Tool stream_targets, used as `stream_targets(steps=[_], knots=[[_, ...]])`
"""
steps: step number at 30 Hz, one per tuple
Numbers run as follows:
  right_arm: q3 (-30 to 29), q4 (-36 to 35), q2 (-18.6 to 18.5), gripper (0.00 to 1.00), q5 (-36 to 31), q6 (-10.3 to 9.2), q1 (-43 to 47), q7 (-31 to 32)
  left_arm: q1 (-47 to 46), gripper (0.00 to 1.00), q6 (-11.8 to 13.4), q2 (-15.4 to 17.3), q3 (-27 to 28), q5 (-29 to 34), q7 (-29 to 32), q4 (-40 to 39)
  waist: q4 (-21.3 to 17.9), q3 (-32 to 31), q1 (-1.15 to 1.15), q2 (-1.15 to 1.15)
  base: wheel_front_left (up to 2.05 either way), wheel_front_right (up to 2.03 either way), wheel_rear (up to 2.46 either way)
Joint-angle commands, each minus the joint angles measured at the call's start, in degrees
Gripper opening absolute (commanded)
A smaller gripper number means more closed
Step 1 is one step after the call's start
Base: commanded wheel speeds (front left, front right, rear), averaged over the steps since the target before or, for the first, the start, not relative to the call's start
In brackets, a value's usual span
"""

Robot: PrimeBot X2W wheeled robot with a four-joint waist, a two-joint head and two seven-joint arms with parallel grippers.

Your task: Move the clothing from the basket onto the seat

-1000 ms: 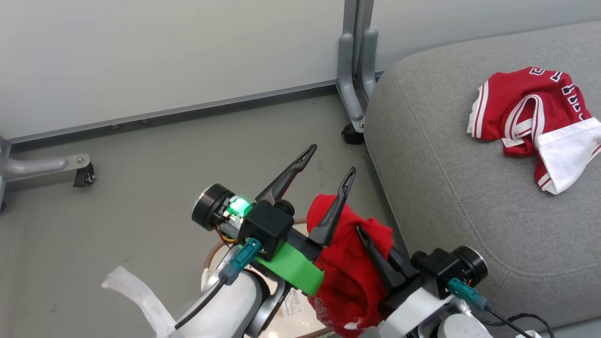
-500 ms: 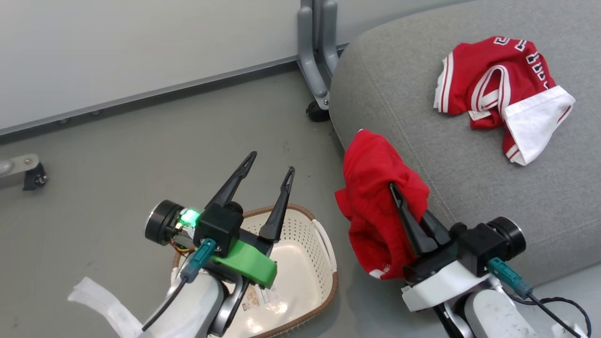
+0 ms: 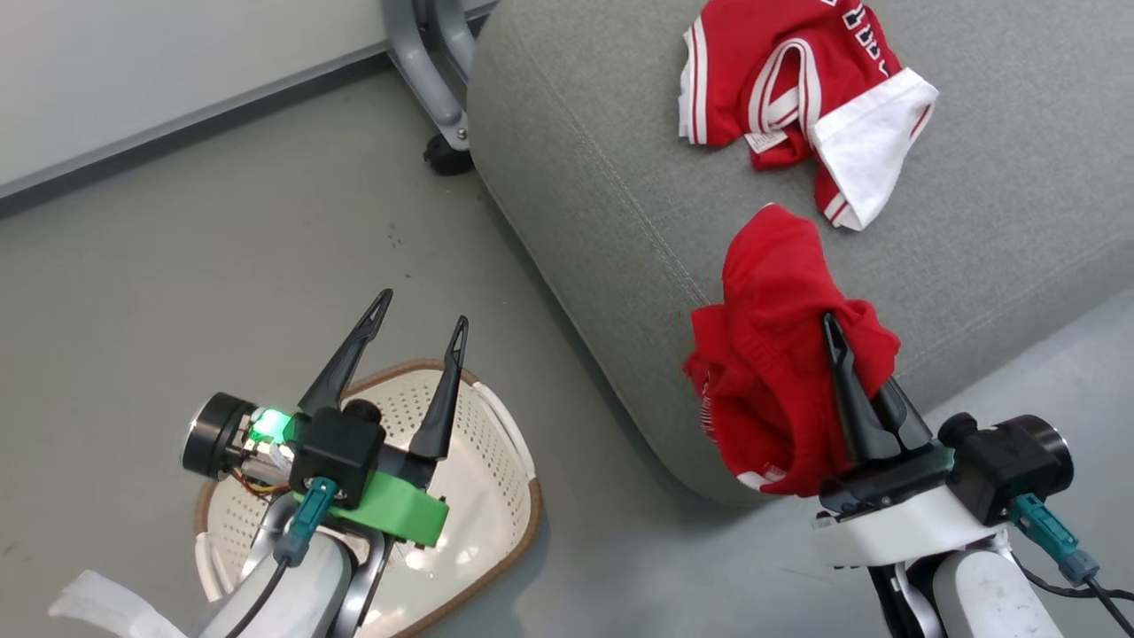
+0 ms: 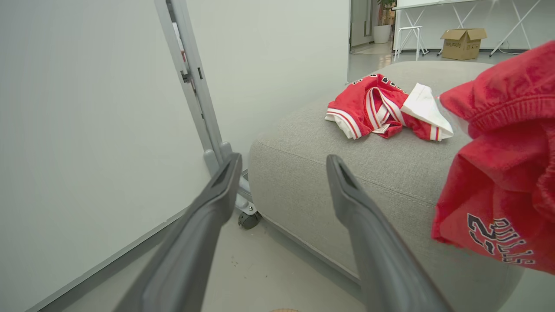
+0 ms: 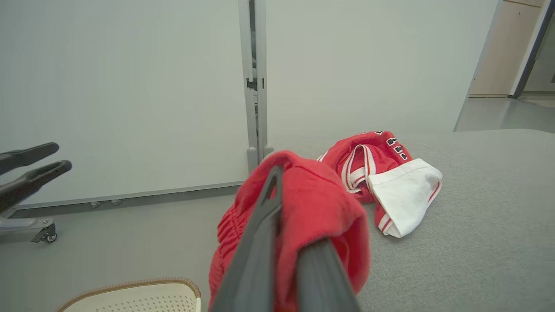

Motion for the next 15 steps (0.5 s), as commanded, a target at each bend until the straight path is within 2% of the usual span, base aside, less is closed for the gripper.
stream_targets(steps=[1,8,11,15], knots=[[-0.7,-0.6,0.4,0.00,-0.4,-0.08,0.4,-0.2,-0.3,1.00,-0.5,0.9,0.1,1.2,-0.1,-0.1,-4.8,5.6,0.00,0.00,0.00,0.00,0.00],[-5.0,-3.7,0.7,0.00,2.6,-0.08,-2.7,-0.2,-4.4,1.00,-2.5,0.8,-1.4,3.5,0.0,1.3,-5.2,11.9,0.00,0.00,0.00,0.00,0.00],[-8.3,-5.4,-0.7,0.00,4.3,-0.08,-6.9,-0.2,-7.1,1.00,-2.9,0.8,-1.9,4.8,1.0,1.7,-4.8,16.1,0.00,0.00,0.00,0.00,0.00],[-14.3,-6.7,-4.5,0.00,8.0,-0.08,-14.9,-0.2,-10.5,1.00,-3.9,0.6,-3.3,6.0,2.7,0.9,-3.1,22.0,0.00,0.00,0.00,0.00,0.00]])
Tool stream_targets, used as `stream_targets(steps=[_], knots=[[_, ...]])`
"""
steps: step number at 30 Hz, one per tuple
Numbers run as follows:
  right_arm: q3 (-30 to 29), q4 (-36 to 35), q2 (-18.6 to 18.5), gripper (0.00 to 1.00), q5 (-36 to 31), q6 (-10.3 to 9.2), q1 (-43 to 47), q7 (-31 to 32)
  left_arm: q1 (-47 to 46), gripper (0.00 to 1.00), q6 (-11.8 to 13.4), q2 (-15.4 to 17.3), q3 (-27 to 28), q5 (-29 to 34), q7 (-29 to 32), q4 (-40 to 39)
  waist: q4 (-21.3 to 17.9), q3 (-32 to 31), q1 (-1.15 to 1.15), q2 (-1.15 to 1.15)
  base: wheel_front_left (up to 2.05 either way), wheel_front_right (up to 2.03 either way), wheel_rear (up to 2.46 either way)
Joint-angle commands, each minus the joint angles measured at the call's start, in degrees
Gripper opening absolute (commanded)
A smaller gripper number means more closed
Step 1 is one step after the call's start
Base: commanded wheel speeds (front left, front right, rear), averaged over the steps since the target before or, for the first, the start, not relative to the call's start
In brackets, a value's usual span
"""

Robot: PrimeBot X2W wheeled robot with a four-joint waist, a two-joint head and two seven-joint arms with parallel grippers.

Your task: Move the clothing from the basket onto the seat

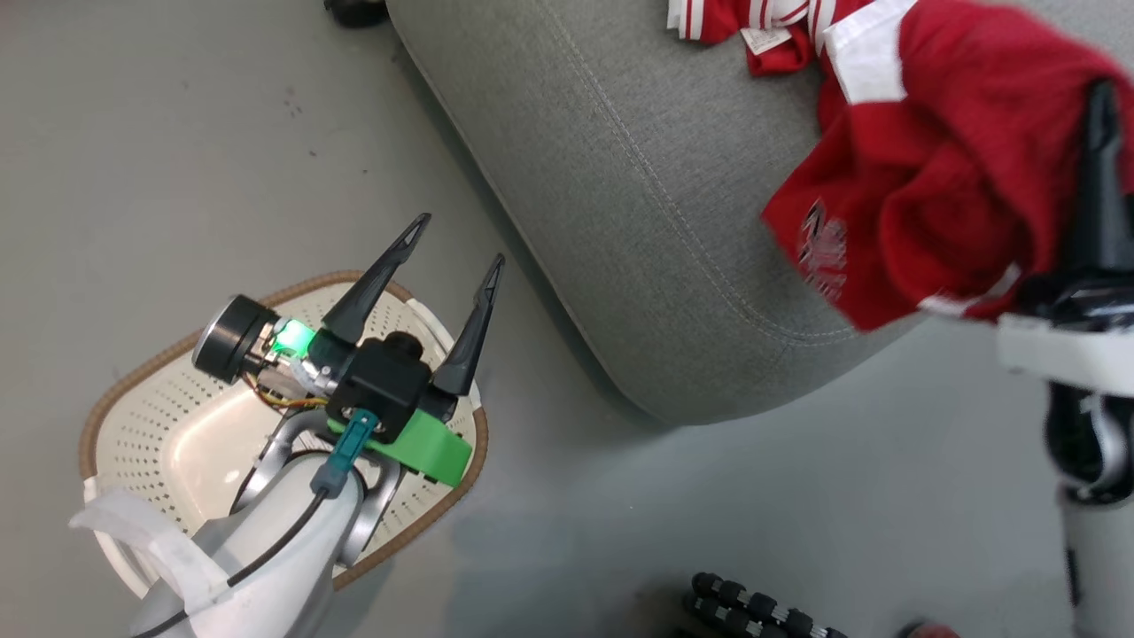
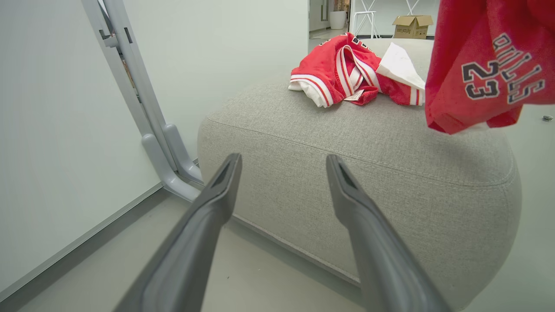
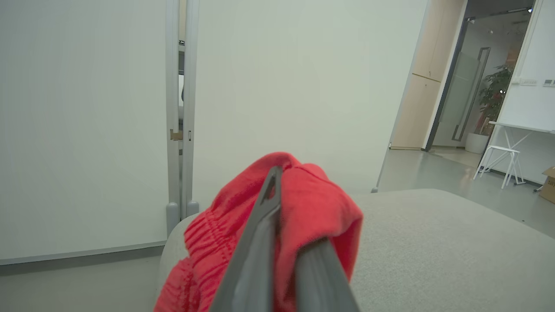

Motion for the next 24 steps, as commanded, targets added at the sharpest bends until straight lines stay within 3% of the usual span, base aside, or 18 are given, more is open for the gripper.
stream_targets(steps=[1,7,14,18,23,24], knots=[[-1.8,-0.4,-2.2,0.00,0.7,-0.07,-3.0,-0.2,-2.0,1.00,-0.5,0.0,-0.4,0.7,0.4,-0.3,1.5,8.9,-0.01,0.00,0.00,0.00,0.00],[-10.4,3.0,-13.2,0.00,5.8,-0.08,-17.5,-0.2,-7.2,1.00,-1.2,-1.4,-1.9,2.7,2.3,-1.3,6.6,17.1,-0.01,0.00,0.00,0.00,0.00],[-16.7,14.1,-22.1,0.00,10.3,-0.08,-30.5,-0.2,-9.7,1.00,-1.2,-1.4,-2.9,4.1,3.4,-3.5,11.3,24.8,-0.01,0.00,0.00,0.00,0.00],[-15.5,21.2,-23.3,0.00,9.3,-0.08,-32.0,-0.2,-10.4,1.00,-0.9,-2.0,-3.4,4.6,3.1,-3.5,13.3,26.6,-0.01,0.00,0.00,0.00,0.00],[-14.0,27.7,-20.2,0.00,7.7,-0.08,-30.0,-0.2,-10.0,1.00,-0.6,-2.4,-3.9,4.2,2.7,-3.0,13.9,27.0,-0.01,0.00,0.00,0.00,0.00],[-14.1,28.5,-19.6,0.12,7.0,-0.08,-29.5,-0.2,-9.7,1.00,-0.6,-2.6,-3.7,3.7,2.8,-3.1,13.8,27.0,-0.01,0.00,0.00,0.00,0.00]])
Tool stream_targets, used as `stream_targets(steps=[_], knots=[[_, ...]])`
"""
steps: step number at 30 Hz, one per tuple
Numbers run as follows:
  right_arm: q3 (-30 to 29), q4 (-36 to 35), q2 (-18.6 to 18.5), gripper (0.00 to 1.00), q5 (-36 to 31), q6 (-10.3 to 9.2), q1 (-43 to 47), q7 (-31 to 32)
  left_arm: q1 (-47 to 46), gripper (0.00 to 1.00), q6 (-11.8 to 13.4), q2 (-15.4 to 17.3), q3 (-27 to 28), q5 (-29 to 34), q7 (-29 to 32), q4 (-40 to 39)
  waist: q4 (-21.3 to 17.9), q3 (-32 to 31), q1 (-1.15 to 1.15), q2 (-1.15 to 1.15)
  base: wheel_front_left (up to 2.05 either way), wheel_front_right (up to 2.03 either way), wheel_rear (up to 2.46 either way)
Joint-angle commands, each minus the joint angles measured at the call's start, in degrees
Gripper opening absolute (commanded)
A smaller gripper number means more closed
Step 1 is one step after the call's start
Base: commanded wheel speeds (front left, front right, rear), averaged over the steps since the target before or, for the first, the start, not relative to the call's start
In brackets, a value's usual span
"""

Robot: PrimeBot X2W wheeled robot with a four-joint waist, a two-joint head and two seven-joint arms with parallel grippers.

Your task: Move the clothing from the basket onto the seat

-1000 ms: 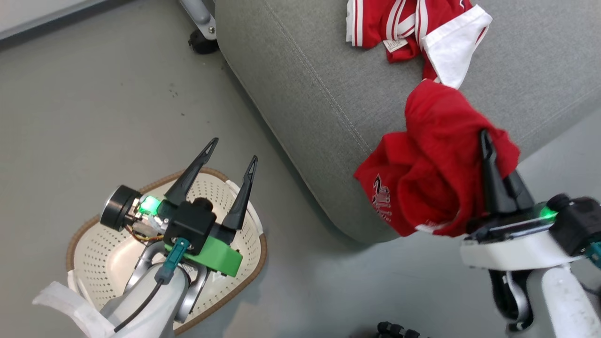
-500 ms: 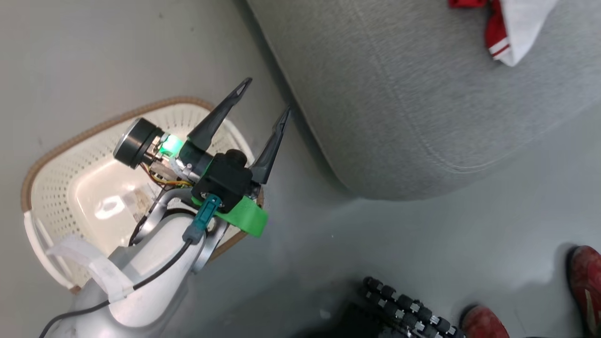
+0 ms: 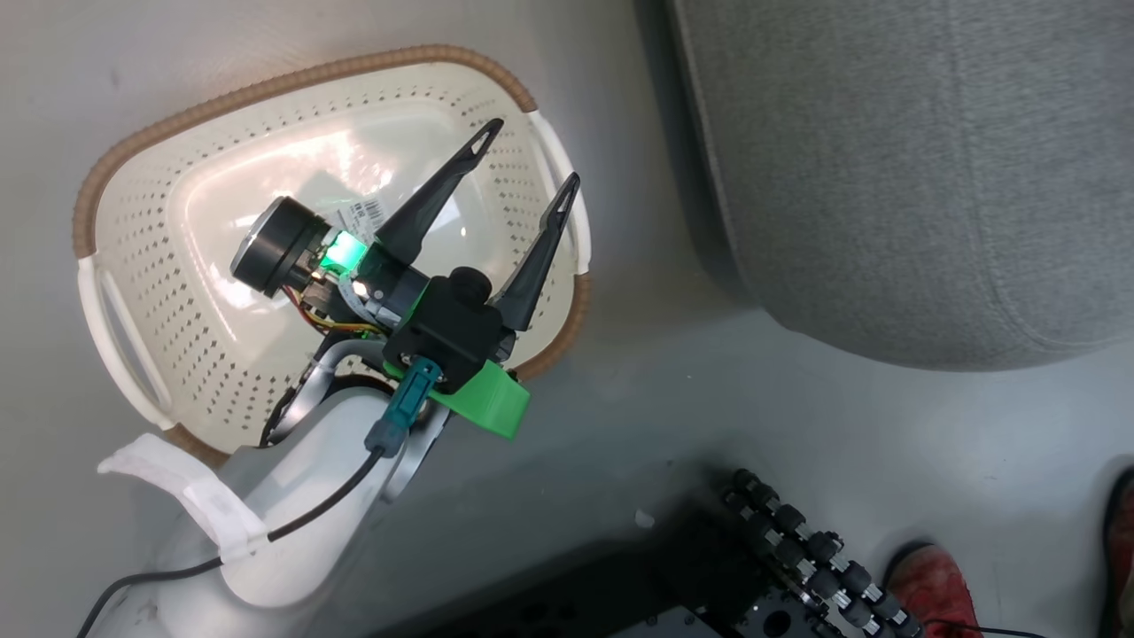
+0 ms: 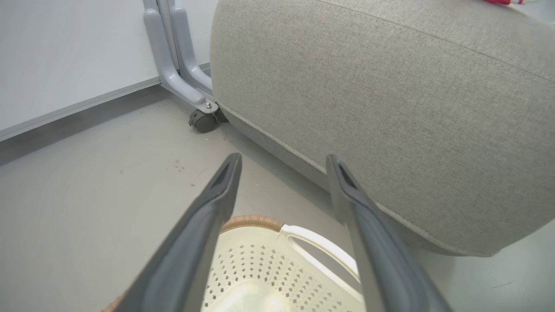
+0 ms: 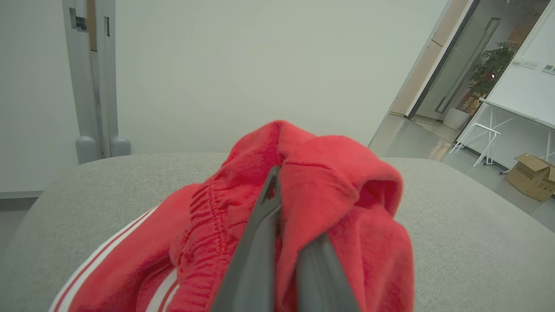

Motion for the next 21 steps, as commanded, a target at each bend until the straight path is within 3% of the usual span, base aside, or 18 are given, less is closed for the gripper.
stream_targets(steps=[1,2,7,12,17,21], knots=[[0.0,0.9,0.7,0.61,-1.3,-0.08,1.5,-0.2,0.0,1.00,0.2,0.0,0.3,-0.4,0.0,-0.2,2.3,2.4,-0.01,0.00,0.00,0.00,0.00],[0.2,1.1,1.4,1.00,-2.0,-0.08,1.8,-0.2,0.2,1.00,0.3,0.2,0.4,-0.6,0.1,-0.3,2.0,2.3,-0.01,0.00,0.00,0.00,0.00],[-3.4,-0.6,7.2,1.00,-4.5,-0.08,5.5,-0.2,1.1,1.00,1.3,1.6,1.1,-0.6,0.3,-1.0,0.2,0.6,-0.01,0.00,0.00,0.00,0.00],[-2.2,-6.2,13.1,1.00,-9.3,-0.08,13.4,-0.2,2.8,1.00,1.6,1.5,1.4,-2.5,-0.4,0.2,-0.9,-3.7,-0.01,0.00,0.00,0.00,0.00],[2.9,-11.5,18.3,1.00,-13.2,-0.08,22.4,-0.2,4.8,1.00,1.8,-0.3,2.9,-6.2,-3.3,2.3,0.2,-9.9,-0.01,0.00,0.00,0.00,0.00],[11.8,-13.8,20.4,1.00,-16.4,-0.08,29.4,-0.2,7.5,1.00,2.3,-2.6,4.7,-9.3,-5.2,4.9,2.8,-16.3,-0.01,0.00,0.00,0.00,0.00]])
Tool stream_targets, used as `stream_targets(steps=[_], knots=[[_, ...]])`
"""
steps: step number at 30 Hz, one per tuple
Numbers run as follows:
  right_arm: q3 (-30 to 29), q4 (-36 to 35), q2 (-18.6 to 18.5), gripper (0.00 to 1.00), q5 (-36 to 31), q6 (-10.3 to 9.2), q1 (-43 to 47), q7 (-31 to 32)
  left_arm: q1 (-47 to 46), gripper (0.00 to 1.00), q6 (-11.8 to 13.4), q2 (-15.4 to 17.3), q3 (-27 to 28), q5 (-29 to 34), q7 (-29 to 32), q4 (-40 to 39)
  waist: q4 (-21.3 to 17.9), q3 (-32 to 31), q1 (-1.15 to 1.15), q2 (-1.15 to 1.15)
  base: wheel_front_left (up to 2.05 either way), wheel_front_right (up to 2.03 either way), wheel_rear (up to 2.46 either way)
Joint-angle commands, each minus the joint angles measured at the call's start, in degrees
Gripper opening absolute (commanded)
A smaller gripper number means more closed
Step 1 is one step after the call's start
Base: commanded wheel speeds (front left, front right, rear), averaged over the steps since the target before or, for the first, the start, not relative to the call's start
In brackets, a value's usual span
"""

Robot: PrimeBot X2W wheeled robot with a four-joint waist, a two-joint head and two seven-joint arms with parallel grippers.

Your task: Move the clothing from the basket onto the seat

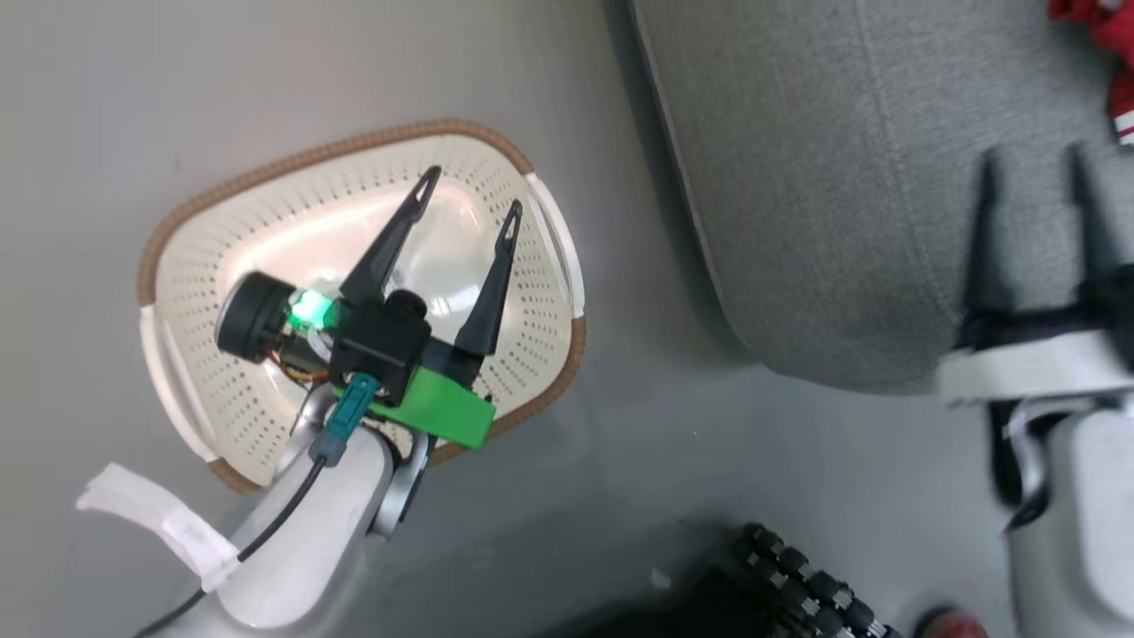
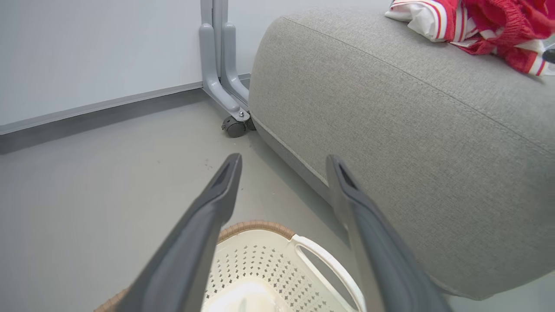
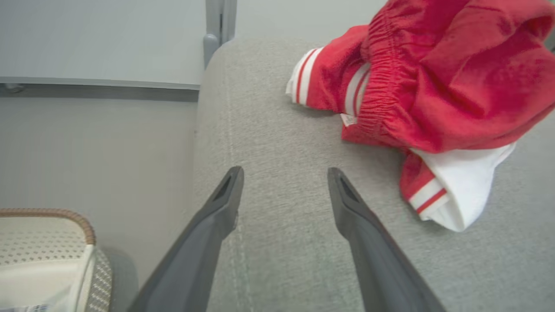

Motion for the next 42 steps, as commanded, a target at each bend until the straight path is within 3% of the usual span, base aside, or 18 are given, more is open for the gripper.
stream_targets(steps=[1,5,12,20,26,33,42], knots=[[3.1,-0.1,0.4,1.00,-0.9,-0.08,2.2,-0.2,2.3,1.00,0.3,-0.8,0.7,-1.4,-0.5,0.9,3.2,-9.2,0.00,0.00,0.00,0.00,0.00],[11.7,1.6,1.0,1.00,-2.0,-0.08,6.6,-0.2,6.3,1.00,0.4,-3.2,3.8,-3.7,-0.9,1.4,6.5,-16.6,0.00,0.00,0.00,0.00,0.00],[18.4,3.1,1.9,1.00,-0.7,-0.08,10.2,-0.2,17.7,1.00,-0.2,-5.8,13.8,-3.5,-0.9,-0.6,11.0,-27.8,0.00,0.00,0.00,0.00,0.00],[20.1,2.1,1.2,1.00,0.1,-0.08,13.8,-0.2,32.1,1.00,-1.0,-7.7,25.4,-0.3,-0.9,-4.5,12.4,-38.4,0.00,0.00,0.00,0.00,0.00],[19.7,0.6,1.2,1.00,0.1,-0.08,16.5,-0.2,40.5,1.00,-3.3,-9.0,32.4,3.2,-0.9,-10.7,11.2,-42.9,0.00,0.00,0.00,0.00,0.00],[19.8,1.6,0.7,1.00,0.8,-0.08,19.3,-0.2,47.2,1.00,-5.8,-10.3,36.1,6.8,-0.9,-13.8,10.6,-46.0,0.00,0.00,0.00,0.00,0.00],[18.5,2.2,0.9,1.00,1.1,-0.08,21.4,-0.2,51.2,1.00,-8.3,-11.7,37.8,6.6,-0.9,-13.3,12.3,-47.5,0.00,0.00,0.00,0.00,0.00]])
